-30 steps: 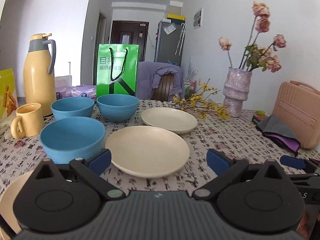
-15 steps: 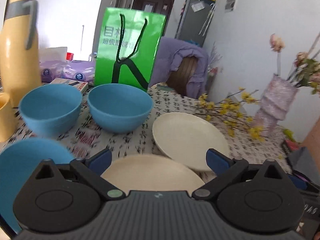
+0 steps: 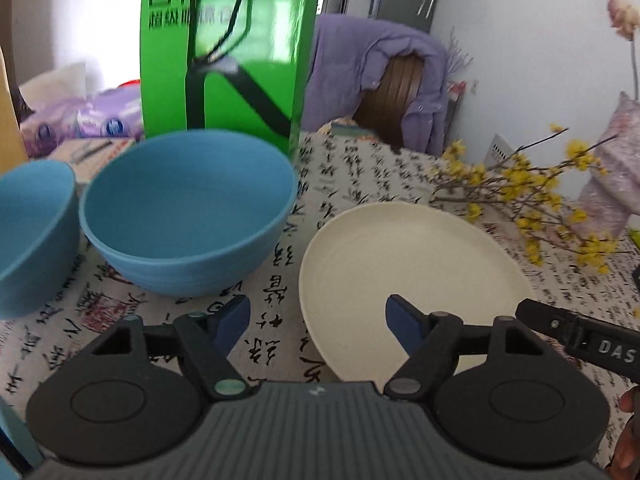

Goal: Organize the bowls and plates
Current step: 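Close the left gripper on the plate rim while the right gripper grips it too, then carry the held cream plate with both grippers toward the first placed plate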

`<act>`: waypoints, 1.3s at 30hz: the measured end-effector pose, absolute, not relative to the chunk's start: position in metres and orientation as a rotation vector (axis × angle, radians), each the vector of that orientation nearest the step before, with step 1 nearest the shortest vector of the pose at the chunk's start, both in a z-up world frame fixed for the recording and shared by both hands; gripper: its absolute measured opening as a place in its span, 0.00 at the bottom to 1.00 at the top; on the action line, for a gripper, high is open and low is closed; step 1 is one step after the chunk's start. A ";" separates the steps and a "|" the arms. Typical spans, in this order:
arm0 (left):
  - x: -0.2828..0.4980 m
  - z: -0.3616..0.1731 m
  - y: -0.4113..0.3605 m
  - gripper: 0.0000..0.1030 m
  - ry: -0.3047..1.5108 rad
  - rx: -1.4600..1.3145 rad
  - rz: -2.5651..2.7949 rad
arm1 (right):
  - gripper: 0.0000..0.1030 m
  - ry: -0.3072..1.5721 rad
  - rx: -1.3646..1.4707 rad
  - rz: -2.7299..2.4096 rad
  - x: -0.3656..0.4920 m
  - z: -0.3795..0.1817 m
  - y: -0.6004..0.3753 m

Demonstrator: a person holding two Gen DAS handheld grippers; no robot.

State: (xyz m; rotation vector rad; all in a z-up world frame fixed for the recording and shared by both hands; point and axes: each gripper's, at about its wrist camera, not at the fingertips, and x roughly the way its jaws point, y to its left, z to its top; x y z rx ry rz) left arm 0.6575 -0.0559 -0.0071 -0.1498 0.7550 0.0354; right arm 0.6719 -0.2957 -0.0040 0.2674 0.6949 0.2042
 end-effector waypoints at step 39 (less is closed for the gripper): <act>0.403 0.071 -0.044 0.11 0.564 -0.343 -0.092 | 0.12 0.530 0.311 0.214 0.428 0.061 -0.311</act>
